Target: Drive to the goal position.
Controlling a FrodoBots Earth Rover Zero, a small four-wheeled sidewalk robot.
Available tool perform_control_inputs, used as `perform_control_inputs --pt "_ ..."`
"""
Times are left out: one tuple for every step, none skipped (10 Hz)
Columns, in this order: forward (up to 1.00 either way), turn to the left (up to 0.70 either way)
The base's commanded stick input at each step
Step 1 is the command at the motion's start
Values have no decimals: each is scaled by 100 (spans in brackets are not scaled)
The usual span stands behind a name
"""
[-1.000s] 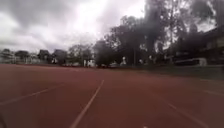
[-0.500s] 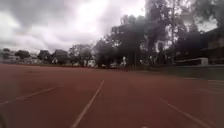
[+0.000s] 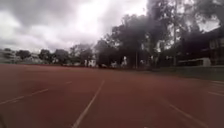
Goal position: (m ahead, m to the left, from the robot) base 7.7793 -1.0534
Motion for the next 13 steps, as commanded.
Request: perform_control_inputs --pt "70 0" --pt "70 0" --pt "70 0" --pt "70 0" --pt "70 0" --pt "70 0" --pt "70 0" --pt "70 0" --pt "70 0" --pt "70 0" --pt "70 0" --pt "70 0" --pt "70 0"
